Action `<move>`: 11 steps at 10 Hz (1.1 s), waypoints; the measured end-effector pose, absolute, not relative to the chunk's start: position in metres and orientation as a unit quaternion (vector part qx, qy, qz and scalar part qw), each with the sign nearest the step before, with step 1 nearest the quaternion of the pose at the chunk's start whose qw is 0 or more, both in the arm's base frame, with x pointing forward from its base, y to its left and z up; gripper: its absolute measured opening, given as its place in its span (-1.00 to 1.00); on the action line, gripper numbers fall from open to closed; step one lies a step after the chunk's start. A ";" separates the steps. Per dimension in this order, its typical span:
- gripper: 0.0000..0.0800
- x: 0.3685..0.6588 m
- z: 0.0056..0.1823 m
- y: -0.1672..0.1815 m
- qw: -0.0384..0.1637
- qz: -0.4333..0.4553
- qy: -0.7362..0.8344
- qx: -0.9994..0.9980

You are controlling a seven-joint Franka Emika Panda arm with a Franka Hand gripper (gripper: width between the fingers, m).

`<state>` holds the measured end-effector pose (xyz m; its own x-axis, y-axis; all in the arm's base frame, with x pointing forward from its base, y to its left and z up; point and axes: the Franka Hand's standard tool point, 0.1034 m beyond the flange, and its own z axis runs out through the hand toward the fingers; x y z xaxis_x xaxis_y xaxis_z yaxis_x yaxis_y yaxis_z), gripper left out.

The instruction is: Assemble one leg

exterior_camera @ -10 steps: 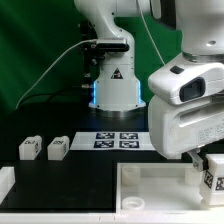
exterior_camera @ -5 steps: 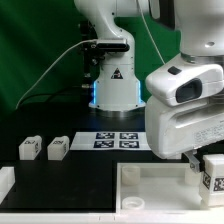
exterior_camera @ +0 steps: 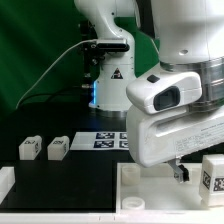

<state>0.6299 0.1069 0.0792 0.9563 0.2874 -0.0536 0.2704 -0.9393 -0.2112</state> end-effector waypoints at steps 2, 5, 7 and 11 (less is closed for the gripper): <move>-0.04 0.630 0.079 0.107 0.101 0.042 -0.142 -0.984; -0.26 0.630 0.079 0.107 0.101 0.043 -0.142 -0.984; -0.26 0.626 0.078 0.109 0.100 0.059 -0.129 -0.985; -0.26 0.620 0.080 0.109 0.106 0.144 -0.113 -0.977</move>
Offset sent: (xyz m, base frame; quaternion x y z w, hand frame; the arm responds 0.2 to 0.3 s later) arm 0.0000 0.0000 0.0000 0.0000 0.0000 0.0000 1.0000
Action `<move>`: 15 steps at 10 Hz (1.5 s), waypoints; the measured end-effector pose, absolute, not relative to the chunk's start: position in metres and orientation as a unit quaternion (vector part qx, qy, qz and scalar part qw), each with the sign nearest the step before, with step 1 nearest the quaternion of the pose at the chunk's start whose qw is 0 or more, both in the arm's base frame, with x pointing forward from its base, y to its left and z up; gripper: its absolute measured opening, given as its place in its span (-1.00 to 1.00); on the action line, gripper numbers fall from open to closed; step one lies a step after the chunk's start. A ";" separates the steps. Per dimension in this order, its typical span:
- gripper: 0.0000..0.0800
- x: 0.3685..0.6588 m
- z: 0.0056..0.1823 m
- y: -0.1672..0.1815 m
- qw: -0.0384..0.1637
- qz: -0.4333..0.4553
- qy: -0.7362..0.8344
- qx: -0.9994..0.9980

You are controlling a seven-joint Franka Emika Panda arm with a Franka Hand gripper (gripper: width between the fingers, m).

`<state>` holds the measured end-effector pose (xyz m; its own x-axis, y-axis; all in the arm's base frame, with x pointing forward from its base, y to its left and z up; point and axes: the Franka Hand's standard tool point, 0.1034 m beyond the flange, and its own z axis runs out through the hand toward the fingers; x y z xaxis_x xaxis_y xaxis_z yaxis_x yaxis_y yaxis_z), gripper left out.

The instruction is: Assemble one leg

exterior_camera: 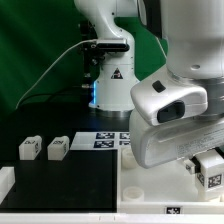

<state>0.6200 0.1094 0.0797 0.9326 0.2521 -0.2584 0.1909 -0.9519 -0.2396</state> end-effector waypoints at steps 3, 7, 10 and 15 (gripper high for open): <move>-0.26 0.620 0.080 0.109 0.106 0.141 -0.115 -0.978; -0.26 0.618 0.079 0.112 0.084 0.097 -0.044 -0.991; -0.26 0.616 0.078 0.115 0.078 0.069 0.165 -0.981; -0.26 0.622 0.079 0.116 0.098 0.070 0.398 -0.910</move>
Offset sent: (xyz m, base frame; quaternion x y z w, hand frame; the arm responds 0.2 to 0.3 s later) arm -0.0039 -0.0005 -0.0032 0.0142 0.0170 -0.0007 0.9998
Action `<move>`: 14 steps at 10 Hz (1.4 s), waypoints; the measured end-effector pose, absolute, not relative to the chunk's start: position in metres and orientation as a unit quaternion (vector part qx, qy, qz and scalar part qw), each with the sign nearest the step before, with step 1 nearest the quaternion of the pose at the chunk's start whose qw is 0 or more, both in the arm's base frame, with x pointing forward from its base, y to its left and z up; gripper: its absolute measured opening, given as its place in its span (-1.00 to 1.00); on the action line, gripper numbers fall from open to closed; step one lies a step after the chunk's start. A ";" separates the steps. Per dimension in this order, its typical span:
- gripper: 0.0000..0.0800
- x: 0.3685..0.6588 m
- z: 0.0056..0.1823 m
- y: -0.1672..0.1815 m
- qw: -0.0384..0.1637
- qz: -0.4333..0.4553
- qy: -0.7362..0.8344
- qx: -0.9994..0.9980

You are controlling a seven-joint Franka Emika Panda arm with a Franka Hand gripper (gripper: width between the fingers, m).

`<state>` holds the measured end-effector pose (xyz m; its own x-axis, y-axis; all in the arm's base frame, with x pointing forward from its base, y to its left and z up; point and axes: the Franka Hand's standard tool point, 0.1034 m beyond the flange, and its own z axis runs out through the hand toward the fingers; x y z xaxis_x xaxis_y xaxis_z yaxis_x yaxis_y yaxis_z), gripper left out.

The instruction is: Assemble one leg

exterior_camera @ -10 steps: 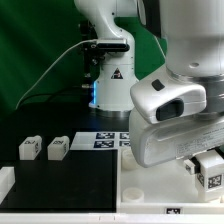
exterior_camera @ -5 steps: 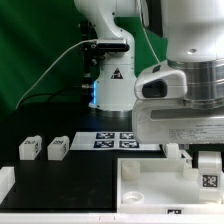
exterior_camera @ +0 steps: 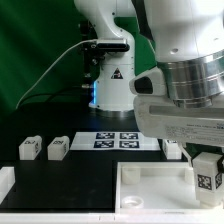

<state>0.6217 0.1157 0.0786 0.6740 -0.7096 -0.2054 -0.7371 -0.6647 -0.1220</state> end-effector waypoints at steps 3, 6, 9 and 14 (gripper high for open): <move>-0.26 0.622 0.075 0.131 0.122 0.049 0.616 -0.776; -0.24 0.623 0.074 0.133 0.129 0.050 0.637 -0.759; 0.54 0.625 0.079 0.122 0.122 0.046 0.463 -0.877; 0.62 0.631 0.081 0.121 0.103 0.022 0.153 -0.983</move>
Offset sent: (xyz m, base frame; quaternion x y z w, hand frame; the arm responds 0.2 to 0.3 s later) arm 0.0035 0.0115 -0.0015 0.0656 0.0275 0.2808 0.9571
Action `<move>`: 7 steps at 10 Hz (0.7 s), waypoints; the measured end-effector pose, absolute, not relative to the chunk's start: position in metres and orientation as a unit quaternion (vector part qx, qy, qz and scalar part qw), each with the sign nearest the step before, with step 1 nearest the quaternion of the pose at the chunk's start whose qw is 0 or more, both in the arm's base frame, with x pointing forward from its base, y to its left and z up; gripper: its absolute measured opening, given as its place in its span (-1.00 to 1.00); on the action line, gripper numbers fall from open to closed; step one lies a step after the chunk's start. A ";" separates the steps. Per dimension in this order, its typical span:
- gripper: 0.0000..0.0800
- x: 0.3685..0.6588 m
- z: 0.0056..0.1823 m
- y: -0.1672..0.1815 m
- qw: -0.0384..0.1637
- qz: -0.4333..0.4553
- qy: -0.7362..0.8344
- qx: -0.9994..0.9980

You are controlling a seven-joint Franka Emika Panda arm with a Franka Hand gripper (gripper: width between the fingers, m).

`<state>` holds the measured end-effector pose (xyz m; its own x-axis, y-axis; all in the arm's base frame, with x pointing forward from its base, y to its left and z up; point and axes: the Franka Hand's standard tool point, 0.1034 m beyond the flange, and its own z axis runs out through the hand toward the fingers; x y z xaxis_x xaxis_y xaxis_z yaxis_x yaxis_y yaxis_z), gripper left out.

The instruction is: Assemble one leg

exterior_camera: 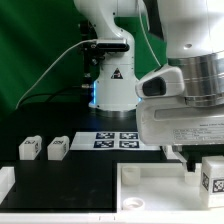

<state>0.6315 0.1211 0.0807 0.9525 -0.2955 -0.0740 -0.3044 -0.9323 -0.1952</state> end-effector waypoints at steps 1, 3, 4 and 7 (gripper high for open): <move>0.62 0.632 0.078 0.119 0.092 0.013 0.077 -0.993; 0.62 0.641 0.078 0.115 0.074 -0.022 -0.035 -0.996; 0.62 0.640 0.077 0.116 0.077 -0.019 -0.012 -0.997; -0.16 0.640 0.078 0.118 0.084 -0.011 0.091 -0.992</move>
Offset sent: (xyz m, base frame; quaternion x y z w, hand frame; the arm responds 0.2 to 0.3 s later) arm 0.0000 0.0000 0.0000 0.0000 0.0000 0.0899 0.9960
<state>0.6403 0.1181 0.0777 0.9831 -0.1829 0.0062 -0.1793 -0.9691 -0.1694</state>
